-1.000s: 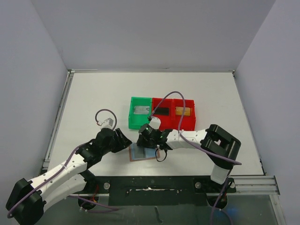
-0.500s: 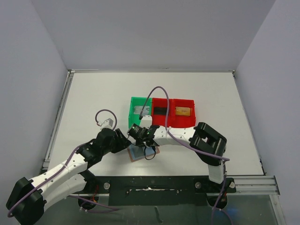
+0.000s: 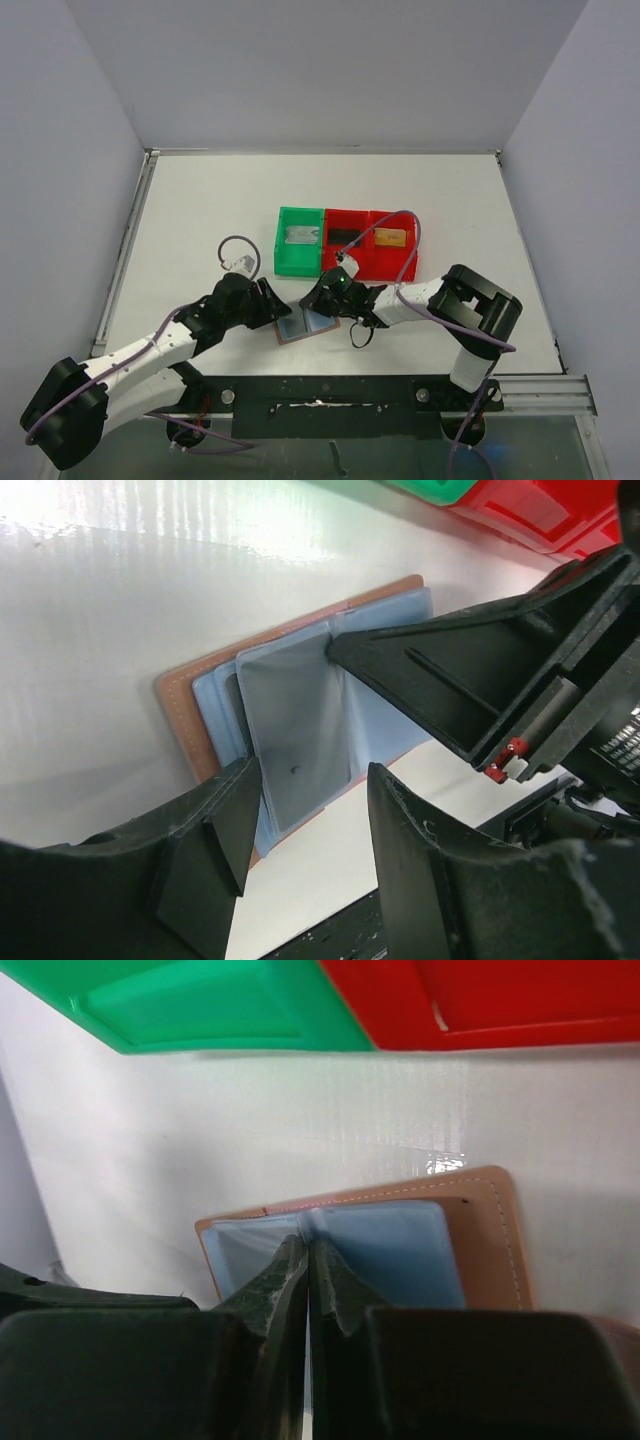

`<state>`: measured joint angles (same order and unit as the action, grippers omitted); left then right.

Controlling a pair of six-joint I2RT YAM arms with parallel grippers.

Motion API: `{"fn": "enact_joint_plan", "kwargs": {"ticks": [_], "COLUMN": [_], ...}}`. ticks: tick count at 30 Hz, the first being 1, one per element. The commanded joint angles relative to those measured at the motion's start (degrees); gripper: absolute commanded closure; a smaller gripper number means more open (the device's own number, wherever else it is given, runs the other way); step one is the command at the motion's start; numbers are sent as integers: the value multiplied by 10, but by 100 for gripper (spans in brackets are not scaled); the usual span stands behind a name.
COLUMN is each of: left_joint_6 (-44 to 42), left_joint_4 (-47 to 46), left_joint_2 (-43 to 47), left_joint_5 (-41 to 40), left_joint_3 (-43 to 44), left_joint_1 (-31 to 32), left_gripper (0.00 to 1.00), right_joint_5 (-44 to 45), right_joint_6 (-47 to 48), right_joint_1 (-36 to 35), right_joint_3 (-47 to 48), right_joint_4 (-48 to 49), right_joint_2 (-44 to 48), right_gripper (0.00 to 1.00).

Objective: Take the credit cards out of the card holder

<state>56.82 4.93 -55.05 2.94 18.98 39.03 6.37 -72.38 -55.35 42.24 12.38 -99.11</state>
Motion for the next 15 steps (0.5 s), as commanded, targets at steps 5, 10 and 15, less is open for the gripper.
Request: {"fn": "enact_joint_plan", "kwargs": {"ticks": [5, 10, 15], "left_joint_6": [17, 27, 35], "left_joint_4": [-94, -108, -111], "left_joint_2": [-28, -50, -45], "left_joint_5": [44, 56, 53], "left_joint_3": [-14, -21, -29], "left_joint_1": [3, 3, 3], "left_gripper": [55, 55, 55], "right_joint_5": [-36, -47, -49], "right_joint_6": [-54, -73, -74], "right_joint_1": [17, 18, 20], "right_joint_3": [-108, -122, -124], "right_joint_4": [35, 61, 63], "right_joint_2": [-36, -45, -47], "right_gripper": [100, 100, 100]}}
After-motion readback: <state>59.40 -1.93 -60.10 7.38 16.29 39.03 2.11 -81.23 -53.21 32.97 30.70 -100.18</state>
